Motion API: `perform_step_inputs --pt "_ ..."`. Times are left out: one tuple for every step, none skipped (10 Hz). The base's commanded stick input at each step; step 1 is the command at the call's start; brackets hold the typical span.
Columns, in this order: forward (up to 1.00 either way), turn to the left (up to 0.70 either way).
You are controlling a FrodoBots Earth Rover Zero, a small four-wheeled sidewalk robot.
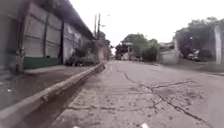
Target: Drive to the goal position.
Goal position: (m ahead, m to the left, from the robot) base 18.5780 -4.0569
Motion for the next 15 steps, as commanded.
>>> perform_step_inputs --pt "0.85 0.0" --pt "0.85 0.0" --pt "0.85 0.0" --pt "0.85 0.0" --pt "0.85 0.0" --pt "0.85 0.0" --pt "0.85 0.0" --pt "0.85 0.0" --pt "0.85 0.0" --pt "0.85 0.0" --pt "0.85 0.0" --pt "0.85 0.0" --pt "0.85 0.0" --pt "0.85 -0.05" --pt "0.85 -0.07"
